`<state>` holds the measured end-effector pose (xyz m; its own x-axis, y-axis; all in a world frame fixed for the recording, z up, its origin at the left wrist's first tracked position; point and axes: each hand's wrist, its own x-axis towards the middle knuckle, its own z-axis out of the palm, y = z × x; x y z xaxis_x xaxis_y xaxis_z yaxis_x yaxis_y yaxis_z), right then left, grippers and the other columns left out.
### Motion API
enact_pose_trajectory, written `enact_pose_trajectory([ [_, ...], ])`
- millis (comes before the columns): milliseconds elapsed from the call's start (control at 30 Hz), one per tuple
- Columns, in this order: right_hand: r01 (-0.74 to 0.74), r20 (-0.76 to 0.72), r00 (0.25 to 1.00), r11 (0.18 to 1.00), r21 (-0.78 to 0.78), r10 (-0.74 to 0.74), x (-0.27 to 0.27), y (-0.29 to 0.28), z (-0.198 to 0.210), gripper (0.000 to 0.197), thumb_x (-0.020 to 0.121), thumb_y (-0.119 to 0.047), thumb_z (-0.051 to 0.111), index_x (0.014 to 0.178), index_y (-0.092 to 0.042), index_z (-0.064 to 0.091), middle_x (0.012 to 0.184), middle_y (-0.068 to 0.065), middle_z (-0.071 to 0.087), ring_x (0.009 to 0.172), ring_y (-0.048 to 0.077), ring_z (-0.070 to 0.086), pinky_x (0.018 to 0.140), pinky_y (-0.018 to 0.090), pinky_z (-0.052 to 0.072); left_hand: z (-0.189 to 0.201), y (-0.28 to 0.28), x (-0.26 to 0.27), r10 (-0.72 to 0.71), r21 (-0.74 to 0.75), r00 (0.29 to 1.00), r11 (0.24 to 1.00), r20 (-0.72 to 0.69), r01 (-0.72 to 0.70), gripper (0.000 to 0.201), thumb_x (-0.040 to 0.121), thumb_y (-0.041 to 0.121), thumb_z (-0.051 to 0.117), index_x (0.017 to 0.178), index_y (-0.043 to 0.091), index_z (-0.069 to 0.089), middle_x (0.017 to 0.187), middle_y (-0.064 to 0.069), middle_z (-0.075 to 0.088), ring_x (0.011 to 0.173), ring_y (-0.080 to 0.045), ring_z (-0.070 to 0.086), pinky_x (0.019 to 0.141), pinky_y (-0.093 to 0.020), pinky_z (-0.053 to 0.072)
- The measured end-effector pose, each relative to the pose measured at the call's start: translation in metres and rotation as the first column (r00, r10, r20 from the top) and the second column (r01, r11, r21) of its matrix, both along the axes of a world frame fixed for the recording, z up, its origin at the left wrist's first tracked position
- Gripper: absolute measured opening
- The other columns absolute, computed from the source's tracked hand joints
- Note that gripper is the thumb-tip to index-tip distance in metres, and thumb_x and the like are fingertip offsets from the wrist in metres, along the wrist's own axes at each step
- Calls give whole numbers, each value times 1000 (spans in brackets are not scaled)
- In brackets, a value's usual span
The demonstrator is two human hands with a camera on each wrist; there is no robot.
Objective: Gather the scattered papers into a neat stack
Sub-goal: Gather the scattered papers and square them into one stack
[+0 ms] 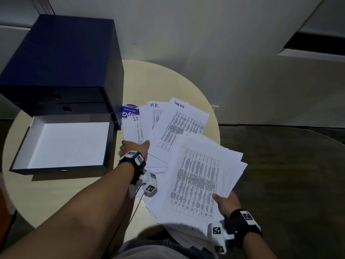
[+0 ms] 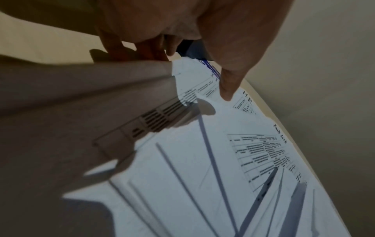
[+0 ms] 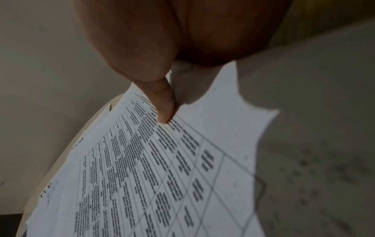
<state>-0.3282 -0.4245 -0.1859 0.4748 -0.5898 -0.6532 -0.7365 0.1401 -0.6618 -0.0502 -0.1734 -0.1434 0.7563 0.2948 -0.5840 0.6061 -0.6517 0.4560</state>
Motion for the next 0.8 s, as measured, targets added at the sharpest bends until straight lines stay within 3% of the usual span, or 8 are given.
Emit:
enact_pose_trajectory([
  [67, 18, 21, 1000, 1000, -8, -18, 2, 0, 0, 53, 85, -9, 72, 134, -1, 52, 129, 13, 63, 119, 33, 57, 105, 45, 42, -3, -7, 7, 39, -107, 999, 993, -11, -39, 92, 67, 51, 76, 133, 3, 35, 134, -17, 48, 118, -40, 54, 96, -49, 49],
  [133, 17, 21, 1000, 1000, -13, -17, 4, 0, 1, 56, 86, -9, 72, 137, -1, 49, 130, 13, 62, 120, 32, 57, 103, 44, 44, -1, -11, 7, 18, -146, 1000, 989, -11, -19, 78, 64, 44, 76, 123, 2, 48, 120, -15, 61, 101, -37, 64, 87, -44, 55],
  [200, -15, 21, 1000, 1000, -11, 15, 6, 2, 4, 50, 86, -7, 71, 133, -4, 54, 101, 6, 73, 88, 17, 69, 83, 36, 51, -1, -12, 6, -36, -163, 999, 986, -14, 33, 54, 69, 33, 73, 108, 0, 56, 105, -12, 67, 85, -32, 66, 76, -34, 55],
  [267, -34, 22, 999, 999, -7, 34, 6, 0, 1, 42, 87, -3, 69, 128, -6, 59, 77, -1, 71, 61, 6, 62, 66, 28, 47, 3, -16, 4, -84, -171, 996, 982, -20, 79, 32, 81, 19, 68, 104, 1, 56, 99, -13, 65, 82, -30, 61, 72, -30, 48],
  [367, -40, 29, 999, 999, 5, 40, 12, 3, 5, 39, 87, -3, 69, 124, -6, 61, 104, 14, 72, 71, 19, 61, 69, 30, 48, 17, -20, 1, -127, -150, 989, 979, 82, 138, 23, 85, 12, 63, 104, 1, 63, 105, -16, 69, 83, -31, 64, 74, -31, 52],
  [533, -49, 93, 994, 999, 6, 48, 33, 15, 8, 43, 85, -5, 70, 125, -16, 60, 116, 0, 69, 108, 28, 63, 102, 51, 46, 80, -6, 4, -157, -187, 897, 949, 413, 252, 36, 88, 17, 66, 121, 2, 64, 120, -16, 68, 109, -33, 65, 89, -31, 50],
  [700, -42, 62, 997, 999, 3, 42, 58, 20, -1, 44, 84, -6, 71, 125, -12, 59, 120, 7, 68, 108, 31, 64, 100, 53, 47, 170, 22, 8, -56, -229, 676, 917, 735, 326, 16, 86, 16, 71, 96, 3, 71, 83, -1, 69, 76, -15, 65, 65, -16, 45],
  [800, -66, 50, 997, 997, 32, 65, 69, 26, 0, 51, 83, -12, 72, 130, -10, 55, 126, 11, 65, 106, 31, 63, 98, 49, 48, 197, 31, 5, 132, -505, 684, 774, 718, 381, 9, 87, 6, 71, 96, 6, 69, 85, 5, 71, 75, -6, 68, 73, -23, 58],
])
